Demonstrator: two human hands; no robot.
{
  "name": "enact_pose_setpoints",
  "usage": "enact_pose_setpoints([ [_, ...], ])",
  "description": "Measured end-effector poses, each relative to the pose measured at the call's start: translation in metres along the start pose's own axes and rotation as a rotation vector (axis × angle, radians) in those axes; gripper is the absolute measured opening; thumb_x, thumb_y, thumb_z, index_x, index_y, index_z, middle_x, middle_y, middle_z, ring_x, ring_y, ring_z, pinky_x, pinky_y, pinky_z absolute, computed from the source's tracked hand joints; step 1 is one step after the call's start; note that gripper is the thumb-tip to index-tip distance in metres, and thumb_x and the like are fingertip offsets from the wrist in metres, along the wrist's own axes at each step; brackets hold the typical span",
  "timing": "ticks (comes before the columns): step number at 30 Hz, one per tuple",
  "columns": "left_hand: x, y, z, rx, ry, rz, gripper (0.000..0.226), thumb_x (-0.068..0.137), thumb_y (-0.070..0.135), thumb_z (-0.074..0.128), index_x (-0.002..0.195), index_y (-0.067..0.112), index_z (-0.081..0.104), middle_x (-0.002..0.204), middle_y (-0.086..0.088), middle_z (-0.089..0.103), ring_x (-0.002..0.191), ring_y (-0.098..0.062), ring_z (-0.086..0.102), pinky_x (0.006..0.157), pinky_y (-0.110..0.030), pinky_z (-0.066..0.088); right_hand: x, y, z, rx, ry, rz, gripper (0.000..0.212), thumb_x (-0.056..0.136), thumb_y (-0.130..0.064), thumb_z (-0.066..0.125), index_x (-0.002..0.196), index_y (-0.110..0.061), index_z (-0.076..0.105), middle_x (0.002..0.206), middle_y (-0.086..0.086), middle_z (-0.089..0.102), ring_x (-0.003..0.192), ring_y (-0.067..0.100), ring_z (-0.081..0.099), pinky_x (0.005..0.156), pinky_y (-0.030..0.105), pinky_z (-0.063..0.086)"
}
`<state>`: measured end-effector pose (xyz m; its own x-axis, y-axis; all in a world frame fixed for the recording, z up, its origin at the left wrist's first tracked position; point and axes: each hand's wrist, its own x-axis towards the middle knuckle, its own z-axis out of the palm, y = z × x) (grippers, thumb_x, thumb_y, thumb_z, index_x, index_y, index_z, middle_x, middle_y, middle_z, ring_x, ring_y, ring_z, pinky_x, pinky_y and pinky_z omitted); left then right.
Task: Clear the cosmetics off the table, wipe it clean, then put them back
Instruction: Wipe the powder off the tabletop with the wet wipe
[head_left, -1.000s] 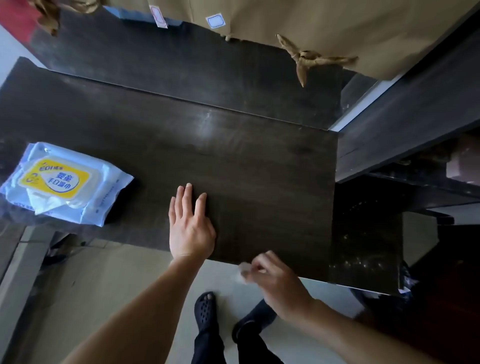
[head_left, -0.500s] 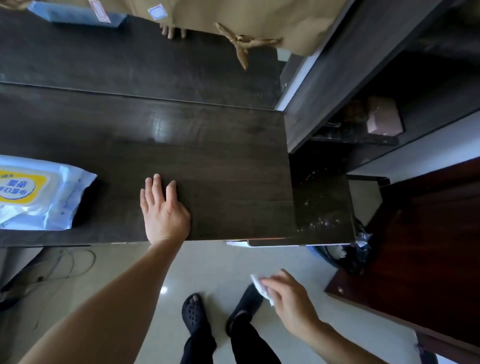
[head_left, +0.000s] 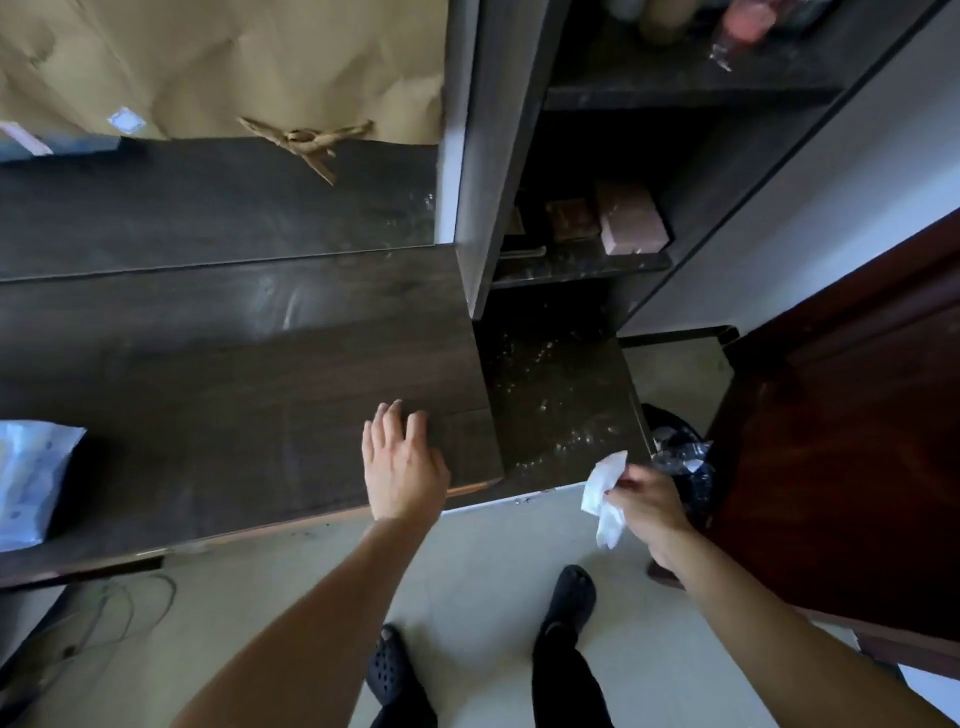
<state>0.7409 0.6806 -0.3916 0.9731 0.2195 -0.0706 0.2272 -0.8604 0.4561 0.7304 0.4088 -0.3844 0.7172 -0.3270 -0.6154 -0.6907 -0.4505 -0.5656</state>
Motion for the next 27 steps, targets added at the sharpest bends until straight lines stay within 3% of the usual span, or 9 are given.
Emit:
enact_pose_setpoints([
  [3, 0.008, 0.02, 0.025, 0.026, 0.05, -0.113, 0.042, 0.074, 0.018, 0.04, 0.107, 0.003, 0.062, 0.131, -0.023, 0.052, 0.128, -0.043, 0.041, 0.108, -0.054, 0.033, 0.051, -0.029, -0.002, -0.085, 0.033, -0.181, 0.016, 0.077, -0.005, 0.059, 0.09, -0.012, 0.065, 0.084, 0.007, 0.067, 0.08, 0.025, 0.062, 0.072, 0.034, 0.05],
  [7, 0.009, 0.039, 0.053, 0.095, 0.144, -0.244, 0.049, 0.079, 0.021, 0.031, 0.119, 0.004, 0.054, 0.144, -0.021, 0.041, 0.139, -0.039, 0.028, 0.116, -0.05, 0.017, 0.124, -0.076, 0.008, -0.258, -0.055, -0.375, 0.011, 0.078, -0.004, 0.055, 0.079, -0.014, 0.061, 0.079, 0.004, 0.061, 0.076, 0.024, 0.058, 0.064, 0.032, 0.044],
  [12, 0.008, 0.039, 0.068, 0.166, 0.239, -0.254, 0.044, 0.082, 0.013, 0.045, 0.124, 0.004, 0.052, 0.147, -0.021, 0.037, 0.14, -0.038, 0.026, 0.116, -0.05, 0.018, 0.213, -0.139, 0.043, -0.439, -0.092, -0.562, 0.016, 0.08, -0.011, 0.055, 0.068, -0.022, 0.055, 0.072, 0.0, 0.059, 0.075, 0.021, 0.058, 0.064, 0.029, 0.043],
  [14, 0.009, 0.039, 0.068, 0.174, 0.271, -0.248, 0.043, 0.083, 0.013, 0.042, 0.124, 0.003, 0.053, 0.146, -0.022, 0.038, 0.139, -0.039, 0.028, 0.116, -0.05, 0.018, 0.251, -0.152, 0.07, -0.45, -0.018, -0.588, 0.019, 0.086, -0.018, 0.05, 0.075, -0.024, 0.064, 0.076, 0.0, 0.064, 0.085, 0.022, 0.061, 0.08, 0.036, 0.052],
  [16, 0.008, 0.04, 0.068, 0.176, 0.289, -0.245, 0.044, 0.083, 0.013, 0.042, 0.124, 0.002, 0.054, 0.145, -0.023, 0.039, 0.138, -0.04, 0.029, 0.116, -0.05, 0.018, 0.273, -0.163, 0.094, -0.515, 0.007, -0.635, 0.028, 0.093, -0.024, 0.044, 0.095, -0.018, 0.071, 0.1, 0.01, 0.069, 0.102, 0.029, 0.062, 0.094, 0.04, 0.049],
  [19, 0.009, 0.039, 0.067, 0.176, 0.317, -0.241, 0.045, 0.083, 0.016, 0.04, 0.124, 0.003, 0.055, 0.144, -0.022, 0.041, 0.138, -0.04, 0.031, 0.115, -0.051, 0.02, 0.282, -0.177, 0.115, -0.674, 0.014, -0.7, 0.033, 0.097, -0.02, 0.045, 0.116, 0.001, 0.062, 0.122, 0.025, 0.059, 0.117, 0.039, 0.054, 0.097, 0.041, 0.043],
  [21, 0.009, 0.039, 0.067, 0.175, 0.326, -0.243, 0.045, 0.085, 0.018, 0.038, 0.124, 0.003, 0.056, 0.144, -0.022, 0.041, 0.138, -0.039, 0.031, 0.115, -0.052, 0.02, 0.289, -0.173, 0.121, -0.634, 0.028, -0.758, 0.03, 0.095, -0.014, 0.048, 0.115, 0.003, 0.062, 0.12, 0.026, 0.06, 0.115, 0.037, 0.055, 0.095, 0.037, 0.042],
  [24, 0.009, 0.04, 0.067, 0.175, 0.336, -0.244, 0.044, 0.086, 0.019, 0.038, 0.124, 0.004, 0.056, 0.144, -0.021, 0.042, 0.138, -0.038, 0.031, 0.115, -0.051, 0.021, 0.281, -0.14, 0.117, -0.464, -0.053, -0.817, 0.021, 0.085, -0.016, 0.054, 0.093, -0.002, 0.068, 0.097, 0.019, 0.063, 0.092, 0.023, 0.057, 0.074, 0.025, 0.038],
  [27, 0.009, 0.04, 0.067, 0.185, 0.339, -0.253, 0.044, 0.086, 0.019, 0.038, 0.123, 0.004, 0.056, 0.143, -0.021, 0.042, 0.137, -0.039, 0.032, 0.115, -0.051, 0.021, 0.234, -0.074, 0.095, -0.496, -0.219, -0.954, 0.014, 0.082, -0.015, 0.053, 0.082, -0.007, 0.064, 0.081, 0.008, 0.054, 0.077, 0.019, 0.049, 0.07, 0.031, 0.036],
])
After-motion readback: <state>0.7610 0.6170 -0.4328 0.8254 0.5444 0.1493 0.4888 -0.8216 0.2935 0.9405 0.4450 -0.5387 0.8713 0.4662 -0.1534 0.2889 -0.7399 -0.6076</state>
